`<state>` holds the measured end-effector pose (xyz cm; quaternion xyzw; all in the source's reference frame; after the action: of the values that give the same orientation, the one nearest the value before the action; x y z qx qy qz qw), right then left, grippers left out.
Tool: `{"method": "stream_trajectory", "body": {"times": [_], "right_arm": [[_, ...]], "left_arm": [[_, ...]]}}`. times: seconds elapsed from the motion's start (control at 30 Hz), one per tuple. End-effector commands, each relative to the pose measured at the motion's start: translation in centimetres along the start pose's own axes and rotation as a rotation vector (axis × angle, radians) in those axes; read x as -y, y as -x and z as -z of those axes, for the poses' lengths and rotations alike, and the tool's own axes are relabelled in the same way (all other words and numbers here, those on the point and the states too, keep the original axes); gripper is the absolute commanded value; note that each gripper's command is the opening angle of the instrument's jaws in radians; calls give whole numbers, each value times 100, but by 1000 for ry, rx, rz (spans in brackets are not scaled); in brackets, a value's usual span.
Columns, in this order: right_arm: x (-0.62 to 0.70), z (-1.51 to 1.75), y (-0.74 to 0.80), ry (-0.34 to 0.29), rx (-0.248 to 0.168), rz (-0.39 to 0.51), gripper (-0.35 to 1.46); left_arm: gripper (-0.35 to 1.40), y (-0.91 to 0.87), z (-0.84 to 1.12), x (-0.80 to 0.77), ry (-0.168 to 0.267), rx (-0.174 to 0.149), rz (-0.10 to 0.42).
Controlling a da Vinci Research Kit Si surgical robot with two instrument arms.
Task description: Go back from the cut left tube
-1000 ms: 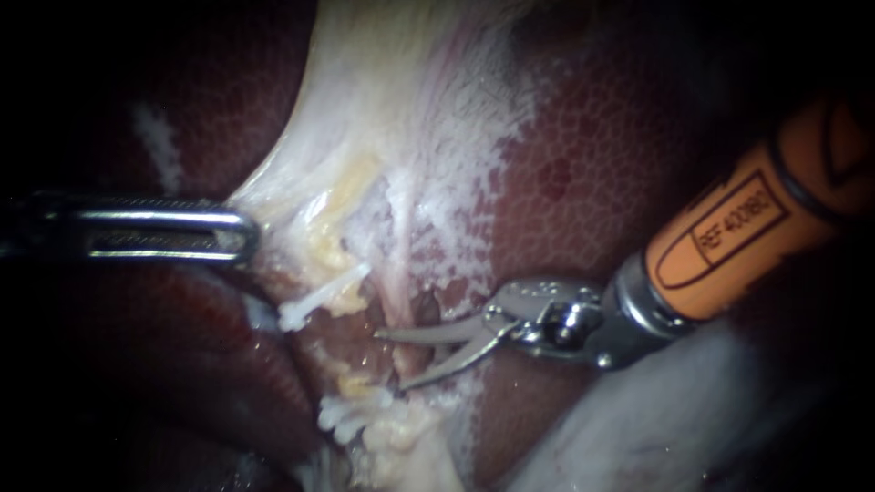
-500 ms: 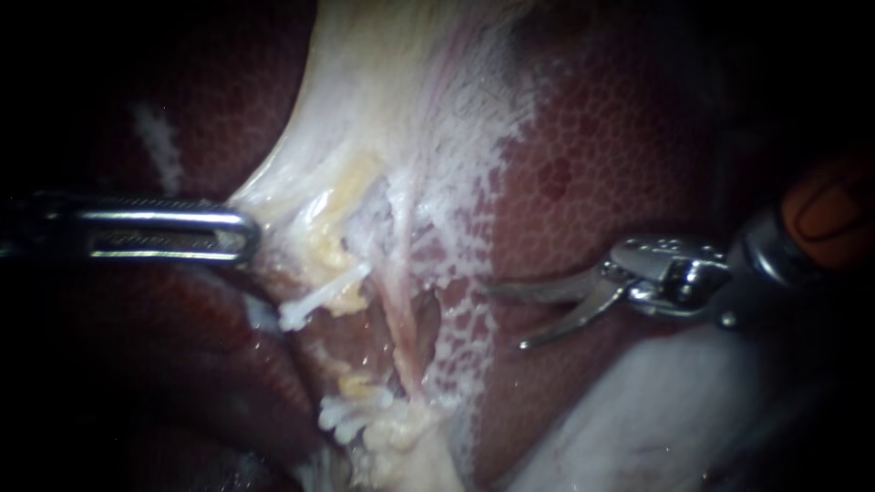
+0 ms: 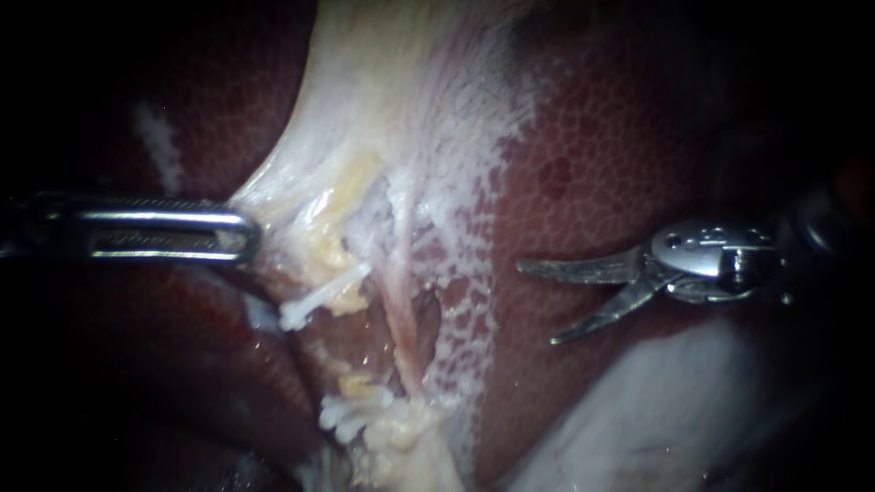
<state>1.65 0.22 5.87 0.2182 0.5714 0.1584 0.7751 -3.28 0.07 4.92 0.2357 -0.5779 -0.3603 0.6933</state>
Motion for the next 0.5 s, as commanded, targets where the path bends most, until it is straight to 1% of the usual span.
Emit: {"method": "stream_trajectory", "body": {"times": [0.03,0.1,0.17,0.27,0.5], "right_arm": [[1,-1,-1,11,4,17,138],[2,-4,-4,36,10,49,140],[0,-6,-8,57,16,111,141],[-3,-6,-12,79,18,159,143],[-5,1,-14,113,33,209,143]], "left_arm": [[-35,0,0,-1,0,0,0],[-35,0,0,-1,0,0,0],[-35,0,0,-2,0,0,0],[-35,0,0,-2,0,0,0],[-35,-1,0,-2,0,0,0]]}}
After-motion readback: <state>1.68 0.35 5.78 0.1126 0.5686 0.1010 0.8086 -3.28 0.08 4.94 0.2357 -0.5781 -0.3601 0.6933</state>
